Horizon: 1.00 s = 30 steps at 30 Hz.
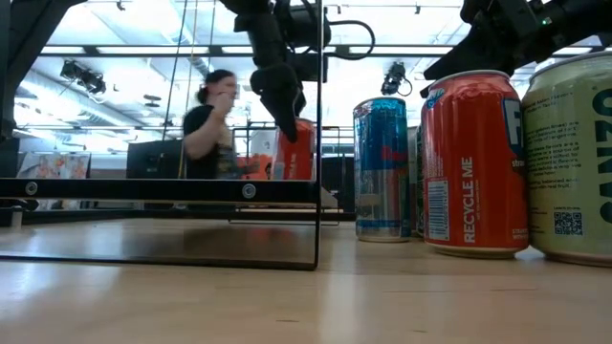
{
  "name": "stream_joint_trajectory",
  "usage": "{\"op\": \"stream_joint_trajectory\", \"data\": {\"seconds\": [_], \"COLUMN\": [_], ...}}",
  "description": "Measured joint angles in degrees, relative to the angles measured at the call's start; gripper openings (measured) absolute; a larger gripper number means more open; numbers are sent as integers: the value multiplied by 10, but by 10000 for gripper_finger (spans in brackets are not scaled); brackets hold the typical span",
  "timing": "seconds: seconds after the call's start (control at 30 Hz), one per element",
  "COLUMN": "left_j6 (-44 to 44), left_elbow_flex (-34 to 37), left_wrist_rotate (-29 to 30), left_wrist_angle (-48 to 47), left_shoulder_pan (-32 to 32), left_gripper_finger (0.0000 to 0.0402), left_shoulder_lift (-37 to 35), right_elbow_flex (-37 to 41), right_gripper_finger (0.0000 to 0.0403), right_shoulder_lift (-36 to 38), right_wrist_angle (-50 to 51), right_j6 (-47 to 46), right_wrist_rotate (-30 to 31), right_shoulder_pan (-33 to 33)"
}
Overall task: Place canned beverage on shelf
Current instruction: Put the top orange soda can on the shelf
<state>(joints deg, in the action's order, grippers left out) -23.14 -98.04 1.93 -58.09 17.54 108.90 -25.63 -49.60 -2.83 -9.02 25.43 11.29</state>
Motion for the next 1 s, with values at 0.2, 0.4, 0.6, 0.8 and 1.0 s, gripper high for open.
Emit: {"op": "stream_joint_trajectory", "data": {"seconds": [0.2, 0.4, 0.6, 0.8, 1.0], "left_j6": [18, 41, 52, 58, 69], "left_elbow_flex": [2, 1, 1, 1, 52], "left_wrist_rotate": [0, 0, 0, 0, 0], "left_wrist_angle": [-35, -89, -102, -119, -70], "left_shoulder_pan": [6, 16, 23, 23, 22], "left_gripper_finger": [309, 310, 312, 313, 313], "left_shoulder_lift": [-16, -33, -34, -44, -103], "right_elbow_flex": [0, 0, 0, 0, 0], "right_gripper_finger": [332, 332, 332, 332, 332], "right_shoulder_lift": [0, 0, 0, 0, 0], "right_wrist_angle": [0, -2, -2, -1, -1], "right_j6": [-2, -4, -4, -3, -3], "right_wrist_rotate": [0, 0, 0, 1, 5], "right_shoulder_pan": [0, 1, 7, 19, 21]}}
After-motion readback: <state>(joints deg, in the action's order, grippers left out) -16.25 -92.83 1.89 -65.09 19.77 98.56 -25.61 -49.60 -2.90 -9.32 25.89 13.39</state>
